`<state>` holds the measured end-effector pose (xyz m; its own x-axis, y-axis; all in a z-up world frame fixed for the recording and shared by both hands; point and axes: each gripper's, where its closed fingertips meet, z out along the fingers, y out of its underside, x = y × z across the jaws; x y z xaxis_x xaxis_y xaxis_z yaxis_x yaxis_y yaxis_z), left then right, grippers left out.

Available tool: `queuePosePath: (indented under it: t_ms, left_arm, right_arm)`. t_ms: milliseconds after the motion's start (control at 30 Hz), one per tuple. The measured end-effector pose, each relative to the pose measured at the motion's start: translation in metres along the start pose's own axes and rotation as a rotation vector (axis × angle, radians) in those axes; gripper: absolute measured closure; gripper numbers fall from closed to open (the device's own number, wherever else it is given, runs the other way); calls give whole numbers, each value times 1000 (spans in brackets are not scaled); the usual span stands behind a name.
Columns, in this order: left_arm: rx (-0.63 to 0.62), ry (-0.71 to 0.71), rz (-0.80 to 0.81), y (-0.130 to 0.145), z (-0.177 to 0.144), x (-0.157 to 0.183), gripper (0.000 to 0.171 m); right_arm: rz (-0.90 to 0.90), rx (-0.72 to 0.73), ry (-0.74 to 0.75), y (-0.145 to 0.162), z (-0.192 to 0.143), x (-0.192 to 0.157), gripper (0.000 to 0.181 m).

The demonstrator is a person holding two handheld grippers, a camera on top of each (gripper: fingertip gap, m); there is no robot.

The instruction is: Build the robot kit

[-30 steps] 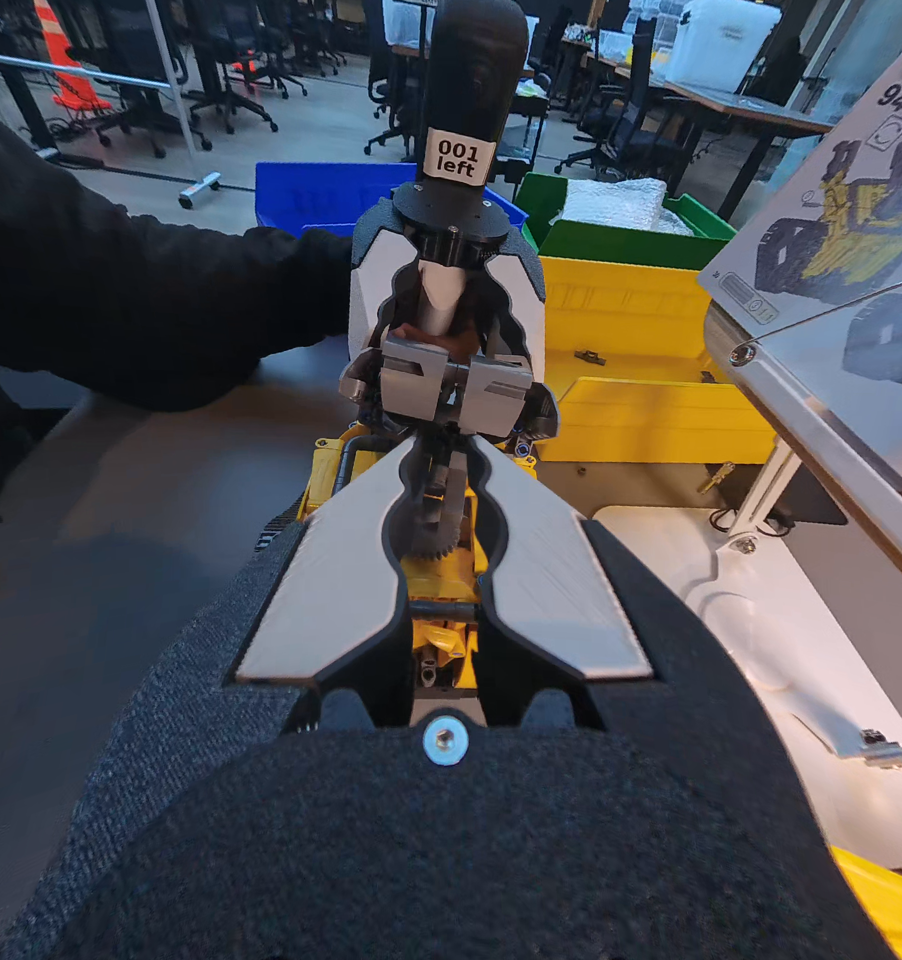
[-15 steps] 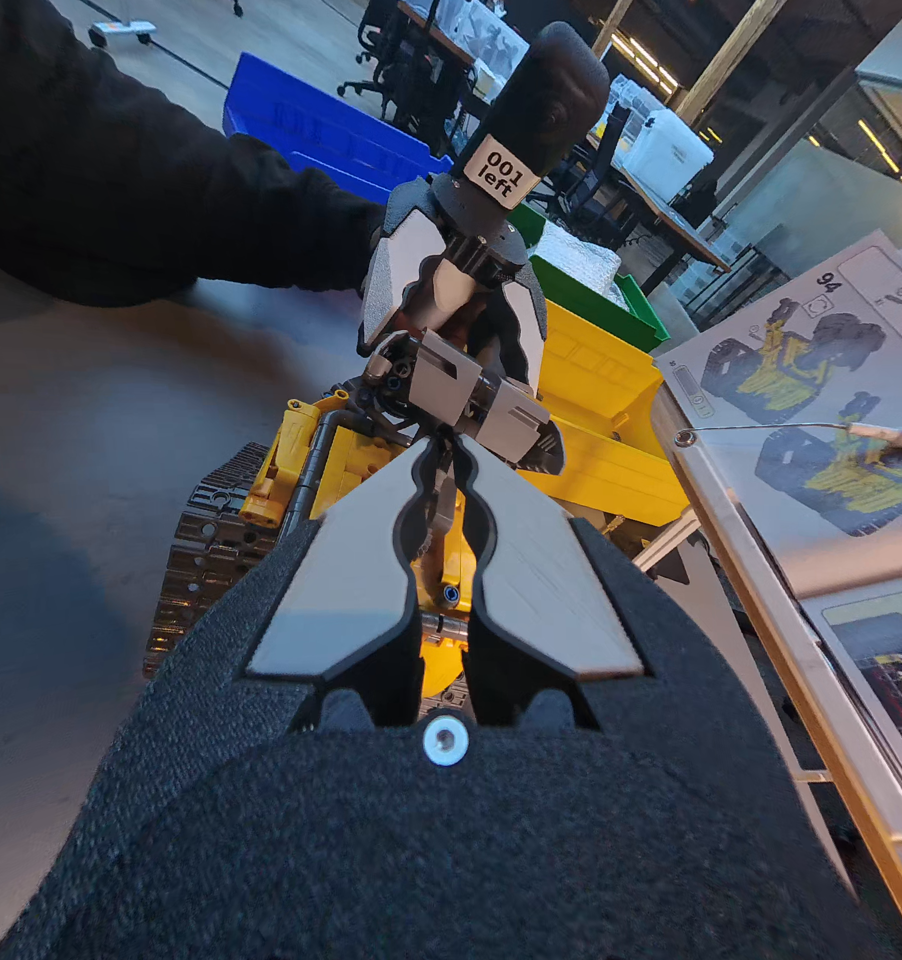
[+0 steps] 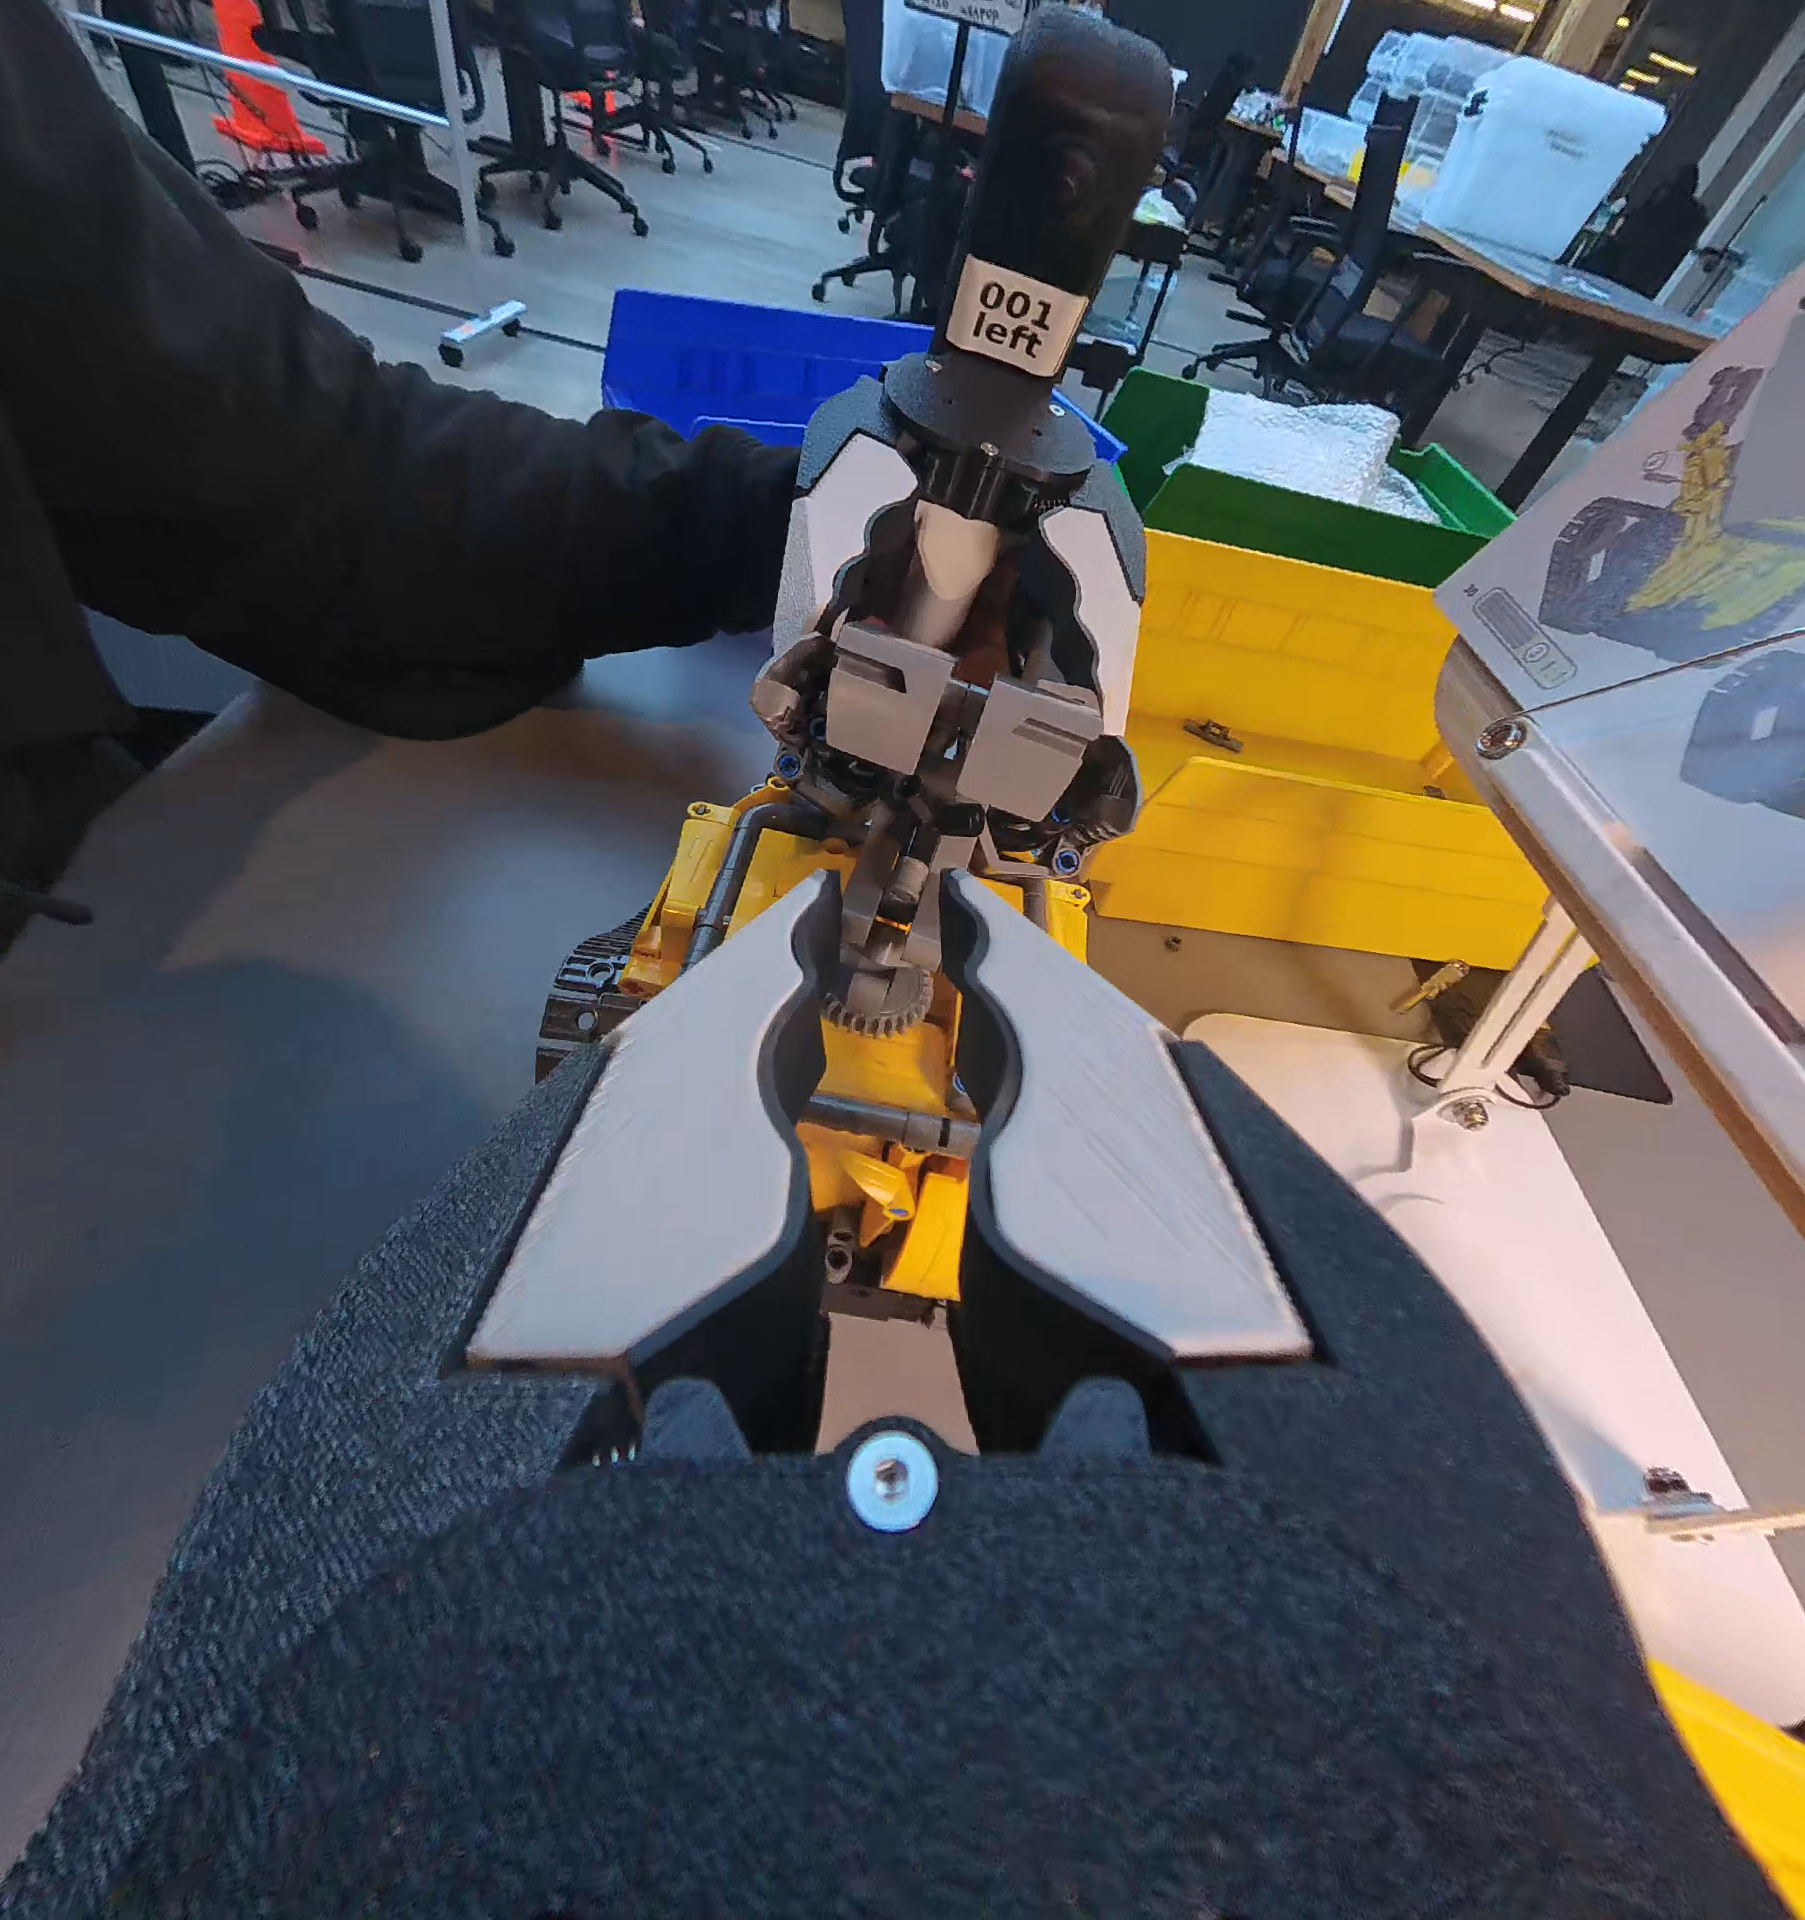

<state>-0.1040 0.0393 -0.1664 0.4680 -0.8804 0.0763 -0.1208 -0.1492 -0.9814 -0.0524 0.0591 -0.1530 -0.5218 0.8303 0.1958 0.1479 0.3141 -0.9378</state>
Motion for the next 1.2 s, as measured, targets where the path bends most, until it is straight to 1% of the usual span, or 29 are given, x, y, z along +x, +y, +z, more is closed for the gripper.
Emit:
queuePosePath:
  t_ms: [67, 200, 233, 300, 400, 500, 700, 800, 900, 1100, 1200]
  left_arm:
    - [-7, -4, 5, 0, 0, 0, 90]
    - [-23, -12, 17, 0, 0, 1, 90]
    - [-27, -15, 22, 0, 0, 1, 90]
    - [-31, -19, 30, -1, 0, 1, 90]
    - [-37, -24, 38, -2, 1, 1, 90]
    - [-40, -26, 37, -1, 0, 1, 90]
    - [-41, -27, 37, -1, 1, 1, 91]
    - [-41, -27, 34, -1, 1, 1, 90]
    - [-43, -25, 36, -1, 1, 1, 90]
    - [-47, -25, 34, -1, 1, 1, 91]
    - [-48, -25, 30, -1, 1, 1, 91]
  right_arm:
    - [6, -8, 14, 2, 4, 2, 165]
    - [26, 35, 59, -4, 8, 9, 180]
    - [34, 39, 80, -5, 8, 12, 181]
    - [56, 49, 98, -7, 8, 15, 181]
    - [85, 62, 69, -10, 14, 10, 178]
    - [77, 60, 67, -10, 16, 8, 174]
    - [18, 50, 40, -10, 17, 0, 172]
    - [-30, 27, 73, -7, 21, 1, 171]
    - [-89, 9, 111, -7, 23, 2, 175]
    - [-192, -32, 139, -6, 23, 0, 177]
    - [-204, -40, 143, -6, 23, 0, 177]
